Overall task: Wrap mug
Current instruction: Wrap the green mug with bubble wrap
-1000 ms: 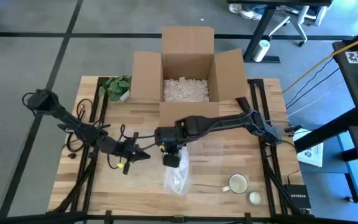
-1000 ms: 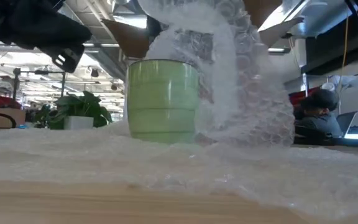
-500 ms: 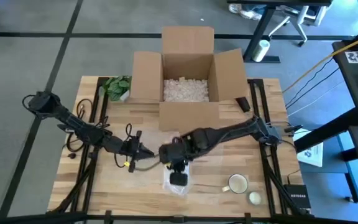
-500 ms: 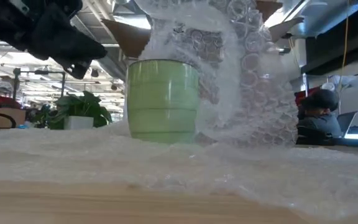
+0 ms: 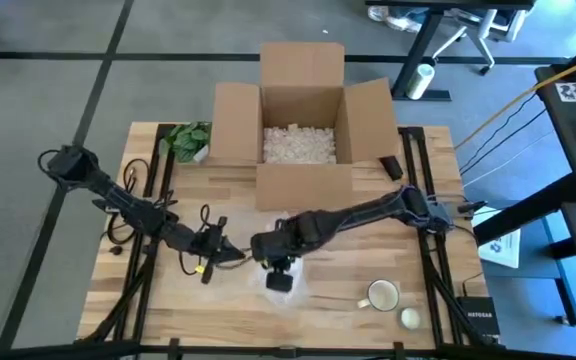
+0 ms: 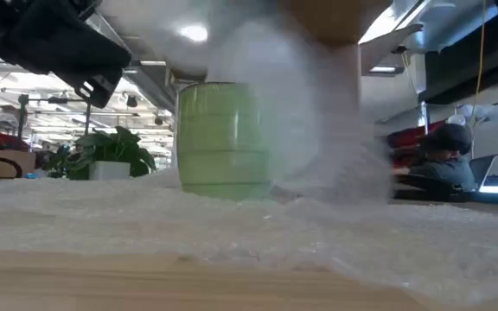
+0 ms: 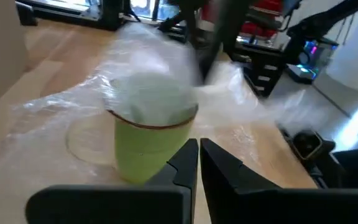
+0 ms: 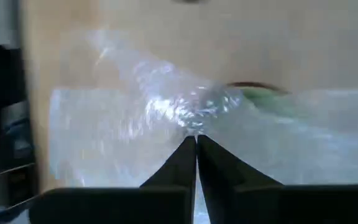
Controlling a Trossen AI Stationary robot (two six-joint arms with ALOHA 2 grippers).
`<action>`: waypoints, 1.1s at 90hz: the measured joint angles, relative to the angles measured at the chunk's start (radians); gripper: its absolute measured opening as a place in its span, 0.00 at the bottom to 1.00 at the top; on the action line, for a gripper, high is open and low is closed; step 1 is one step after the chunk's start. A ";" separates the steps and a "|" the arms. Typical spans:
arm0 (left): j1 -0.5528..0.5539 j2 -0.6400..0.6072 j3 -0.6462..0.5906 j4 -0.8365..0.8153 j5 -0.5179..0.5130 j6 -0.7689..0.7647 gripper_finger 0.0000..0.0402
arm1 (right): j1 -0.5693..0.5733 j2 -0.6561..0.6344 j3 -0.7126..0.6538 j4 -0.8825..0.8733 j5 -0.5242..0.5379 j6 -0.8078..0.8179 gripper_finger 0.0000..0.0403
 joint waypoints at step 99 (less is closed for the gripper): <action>-0.004 0.000 -0.002 -0.011 -0.002 -0.052 0.00 | -0.079 0.002 -0.175 0.161 -0.188 0.009 0.00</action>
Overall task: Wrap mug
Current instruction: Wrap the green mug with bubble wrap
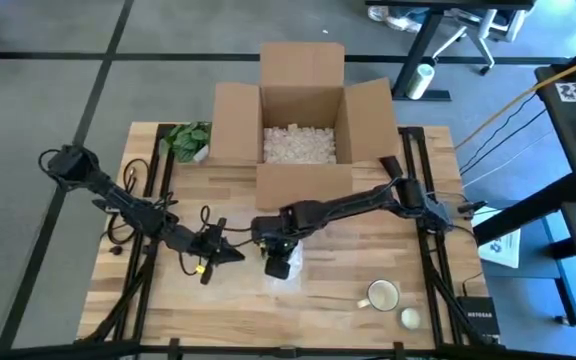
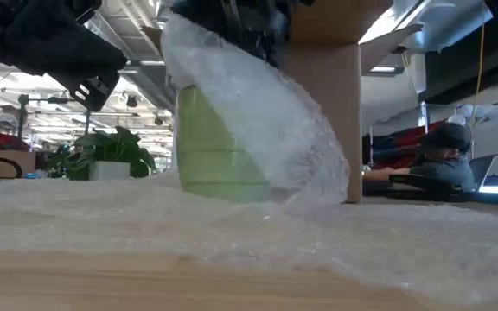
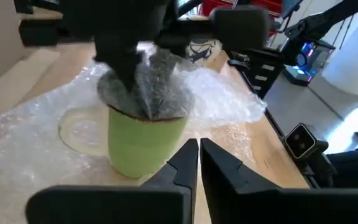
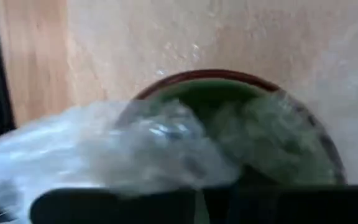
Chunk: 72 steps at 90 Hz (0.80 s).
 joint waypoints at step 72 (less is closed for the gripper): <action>0.000 0.000 0.000 -0.026 0.000 -0.018 0.00 | 0.084 -0.001 0.206 -0.147 0.176 -0.057 0.00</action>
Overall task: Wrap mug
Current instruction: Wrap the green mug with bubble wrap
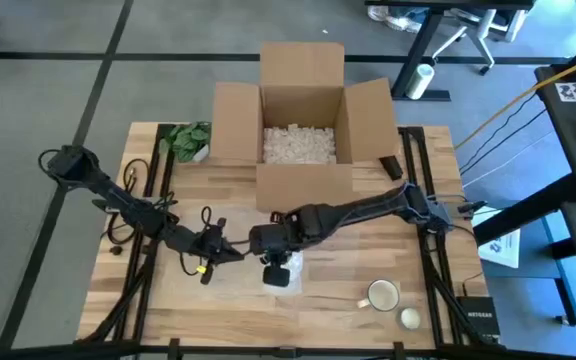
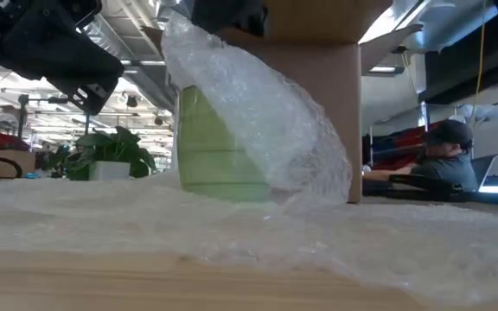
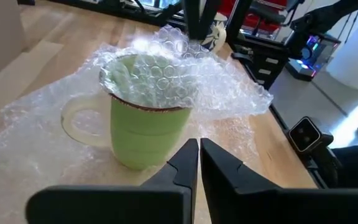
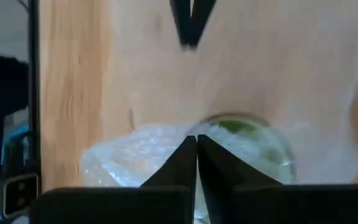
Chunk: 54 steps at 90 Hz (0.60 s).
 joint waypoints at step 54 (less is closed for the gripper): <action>-0.129 -0.004 0.000 -0.065 -0.150 -0.073 0.00 | -0.056 0.000 -0.292 0.204 -0.135 0.031 0.00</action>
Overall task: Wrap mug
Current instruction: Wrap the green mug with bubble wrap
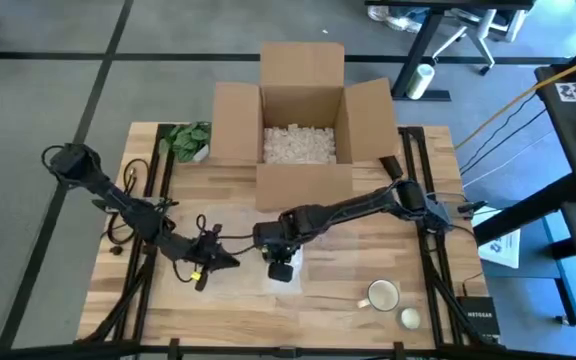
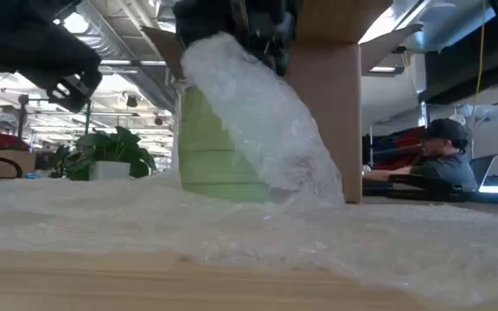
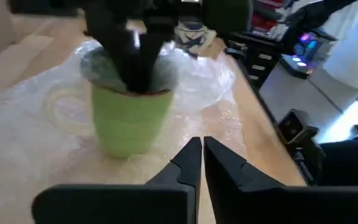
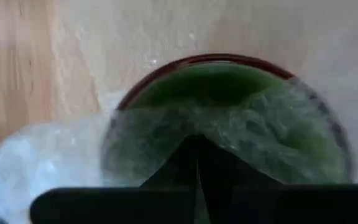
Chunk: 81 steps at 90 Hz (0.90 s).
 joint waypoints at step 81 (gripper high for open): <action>-0.374 -0.482 -0.129 -0.593 -0.510 -0.378 0.00 | -0.003 0.000 0.019 0.065 -0.026 -0.021 0.00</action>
